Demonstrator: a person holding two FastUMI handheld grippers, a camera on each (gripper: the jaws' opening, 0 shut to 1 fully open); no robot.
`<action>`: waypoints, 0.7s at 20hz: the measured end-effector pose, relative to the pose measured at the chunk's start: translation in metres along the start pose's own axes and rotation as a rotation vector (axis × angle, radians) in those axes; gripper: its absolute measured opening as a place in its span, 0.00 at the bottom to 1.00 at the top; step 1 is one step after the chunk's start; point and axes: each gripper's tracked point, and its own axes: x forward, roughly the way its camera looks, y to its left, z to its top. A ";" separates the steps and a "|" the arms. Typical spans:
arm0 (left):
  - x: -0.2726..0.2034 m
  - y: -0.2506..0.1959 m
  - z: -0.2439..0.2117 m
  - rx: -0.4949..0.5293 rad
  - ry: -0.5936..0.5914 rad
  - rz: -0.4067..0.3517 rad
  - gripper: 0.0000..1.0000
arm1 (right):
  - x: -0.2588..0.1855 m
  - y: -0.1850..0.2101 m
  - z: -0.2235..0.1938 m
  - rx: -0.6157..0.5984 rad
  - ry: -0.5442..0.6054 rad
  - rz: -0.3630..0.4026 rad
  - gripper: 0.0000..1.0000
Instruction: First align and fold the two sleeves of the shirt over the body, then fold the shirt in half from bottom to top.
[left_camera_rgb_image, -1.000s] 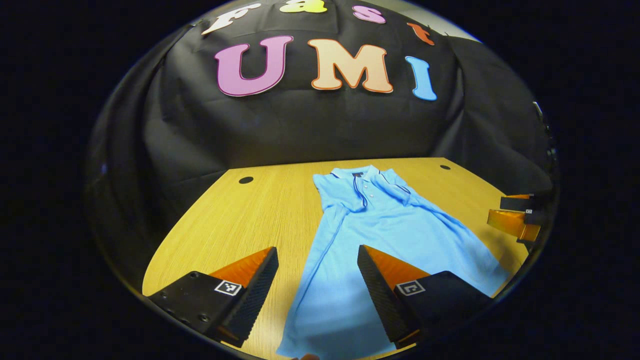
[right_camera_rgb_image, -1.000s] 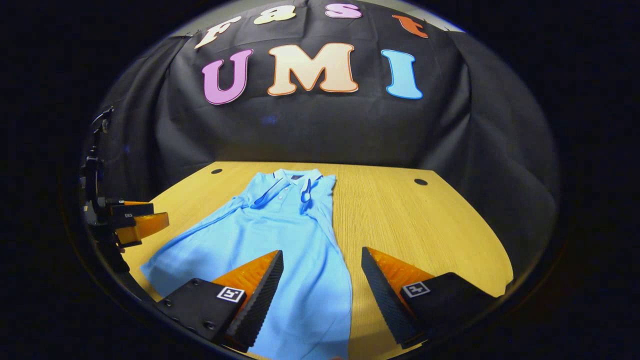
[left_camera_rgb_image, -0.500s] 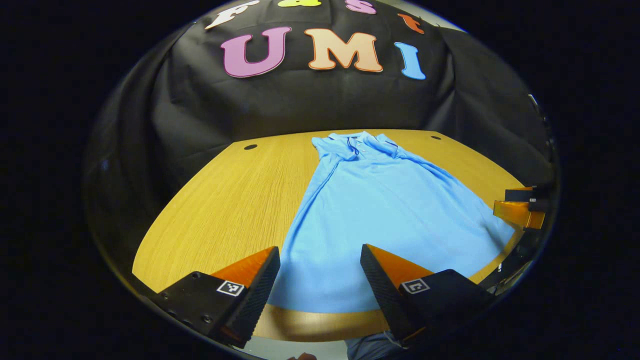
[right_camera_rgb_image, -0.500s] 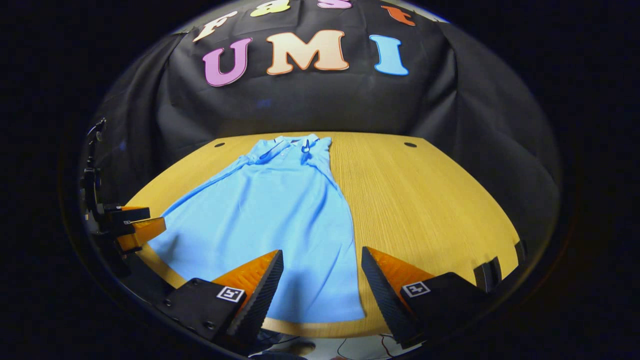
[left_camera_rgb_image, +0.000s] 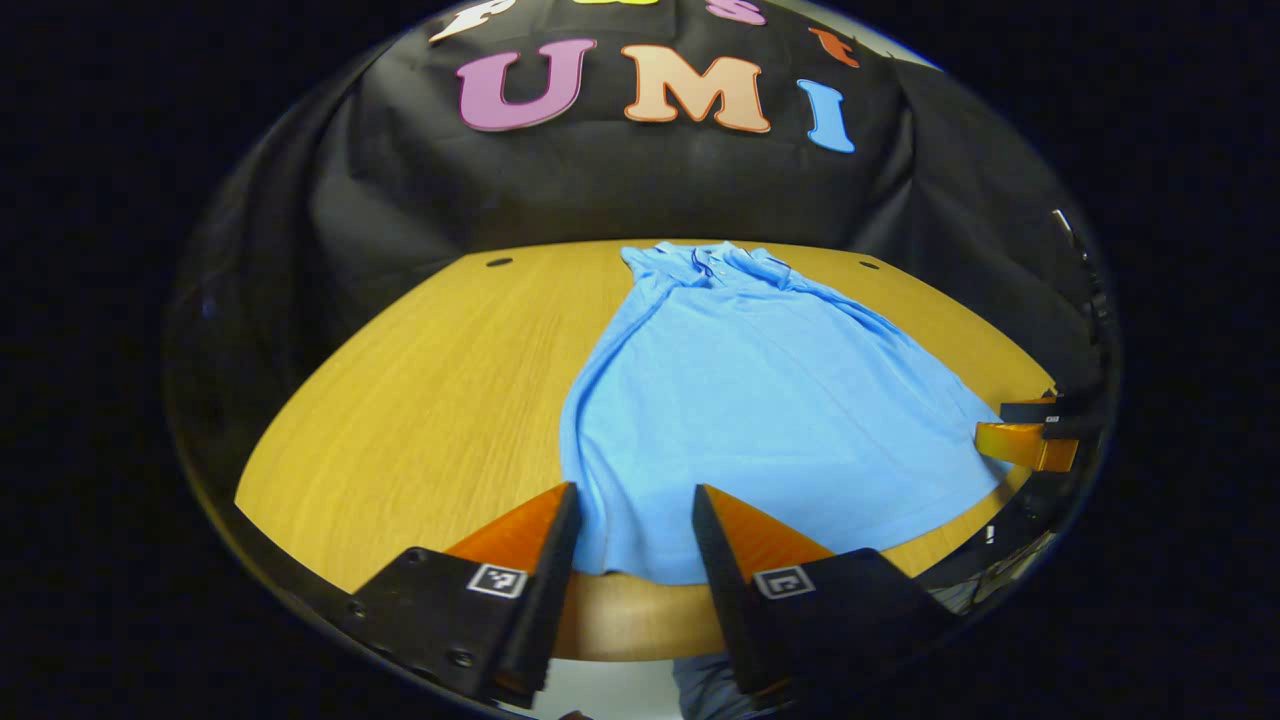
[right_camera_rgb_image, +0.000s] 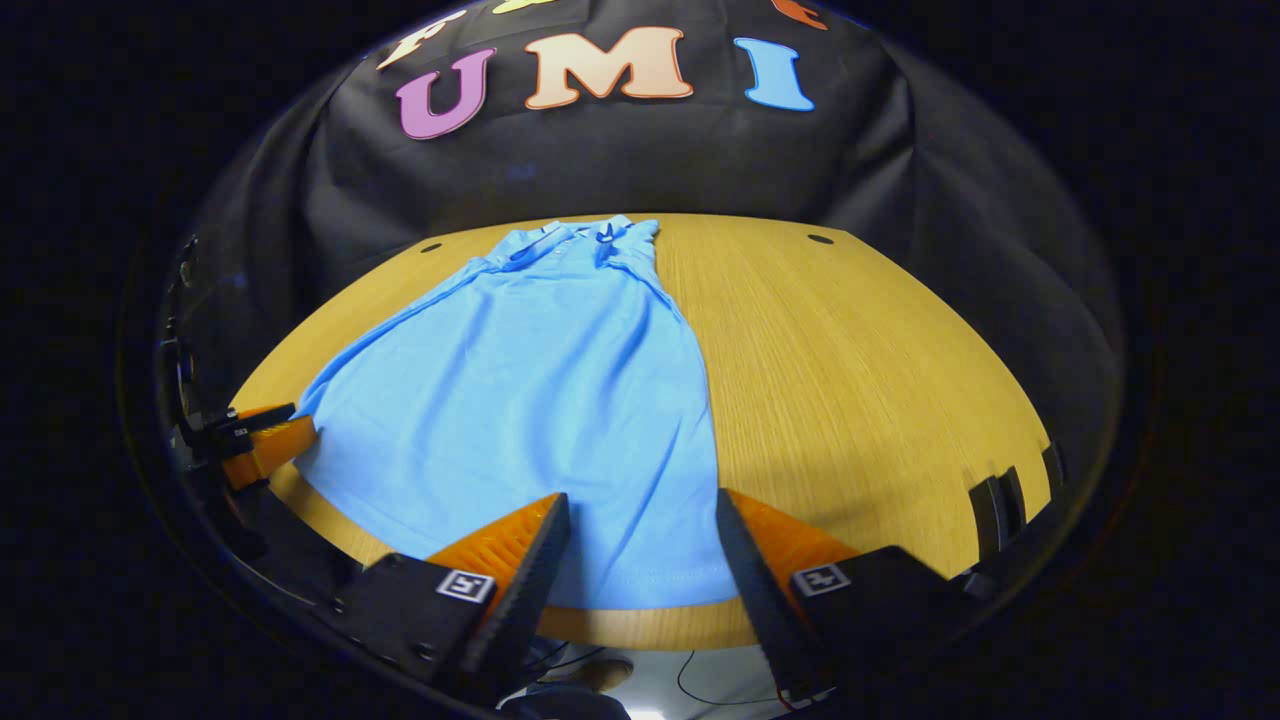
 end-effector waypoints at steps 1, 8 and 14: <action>0.001 -0.008 -0.004 -0.001 0.021 -0.010 0.54 | 0.002 0.003 0.003 0.001 0.000 0.013 0.77; 0.005 -0.016 0.004 -0.062 0.120 0.028 0.00 | 0.001 0.019 0.018 0.095 0.010 0.066 0.03; 0.022 -0.010 0.069 -0.095 0.055 -0.004 0.00 | 0.013 0.012 0.096 0.148 -0.077 0.091 0.03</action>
